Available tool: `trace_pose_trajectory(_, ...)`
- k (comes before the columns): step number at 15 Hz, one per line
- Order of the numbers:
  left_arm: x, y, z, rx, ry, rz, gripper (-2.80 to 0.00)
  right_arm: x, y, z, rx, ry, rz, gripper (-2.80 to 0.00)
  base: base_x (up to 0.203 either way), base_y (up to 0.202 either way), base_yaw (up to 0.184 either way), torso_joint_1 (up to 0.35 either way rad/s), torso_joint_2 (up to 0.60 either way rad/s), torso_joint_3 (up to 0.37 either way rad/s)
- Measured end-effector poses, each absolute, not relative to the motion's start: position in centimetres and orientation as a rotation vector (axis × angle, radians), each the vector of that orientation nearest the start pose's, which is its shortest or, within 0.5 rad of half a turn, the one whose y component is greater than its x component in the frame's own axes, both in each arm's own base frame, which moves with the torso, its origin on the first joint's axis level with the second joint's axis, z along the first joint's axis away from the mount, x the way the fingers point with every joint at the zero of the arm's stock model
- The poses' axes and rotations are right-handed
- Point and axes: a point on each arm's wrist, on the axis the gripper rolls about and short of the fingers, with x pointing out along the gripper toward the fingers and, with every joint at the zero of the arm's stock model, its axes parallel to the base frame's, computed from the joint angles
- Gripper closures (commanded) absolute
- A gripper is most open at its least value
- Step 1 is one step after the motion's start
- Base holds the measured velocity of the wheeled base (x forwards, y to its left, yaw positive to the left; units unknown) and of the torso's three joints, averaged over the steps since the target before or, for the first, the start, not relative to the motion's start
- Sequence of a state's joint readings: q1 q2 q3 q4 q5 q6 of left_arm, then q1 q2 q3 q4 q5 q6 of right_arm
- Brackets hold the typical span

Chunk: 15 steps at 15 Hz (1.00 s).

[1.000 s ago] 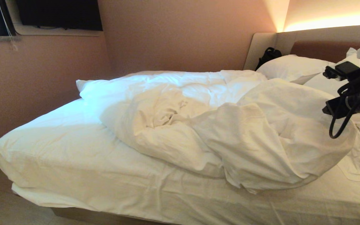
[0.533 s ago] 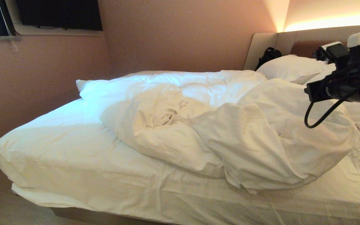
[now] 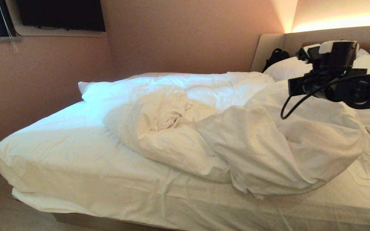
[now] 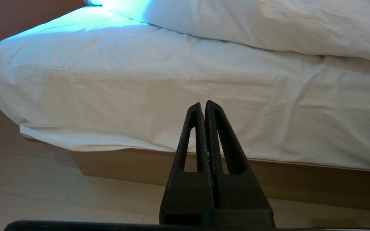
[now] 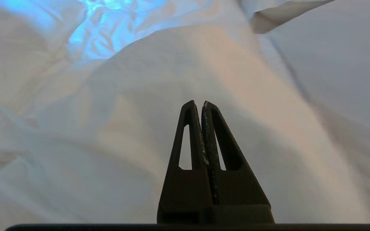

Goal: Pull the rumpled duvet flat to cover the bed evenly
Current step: Flatten the corners of the folded blanket

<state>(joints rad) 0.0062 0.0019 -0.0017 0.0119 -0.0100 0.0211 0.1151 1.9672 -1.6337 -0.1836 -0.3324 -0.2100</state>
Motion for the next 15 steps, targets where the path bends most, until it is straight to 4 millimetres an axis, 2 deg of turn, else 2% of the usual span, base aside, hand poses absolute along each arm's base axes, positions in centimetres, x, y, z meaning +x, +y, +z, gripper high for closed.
trace_pose_trajectory(4, -2.3, 0.0, 7.5, 0.021, 0.012, -0.004, 0.0, 42.7, 5.9, 24.9, -0.227, 0.214, -0.162, 0.0, 0.0, 0.0, 0.0, 0.0, 0.0, 0.0)
trace_pose_trajectory(9, -2.3, 0.0, 7.5, 0.021, 0.013, -0.004, 0.0, 43.1, 7.4, 23.3, -0.243, 0.274, -0.137, 0.0, 0.0, 0.0, 0.0, 0.0, 0.0, 0.0)
trace_pose_trajectory(10, -2.3, 0.0, 7.5, 0.021, 0.013, -0.004, 0.0, 43.1, 7.5, 23.2, -0.246, 0.279, -0.14, -2.8, 0.0, 0.0, 0.0, 0.0, 0.0, 0.0)
trace_pose_trajectory(15, -2.3, 0.0, 7.5, 0.021, 0.012, -0.004, 0.0, 43.2, 8.3, 22.3, -0.262, 0.301, -0.134, -2.8, 0.0, 0.0, 0.0, 0.0, 0.0, 0.0)
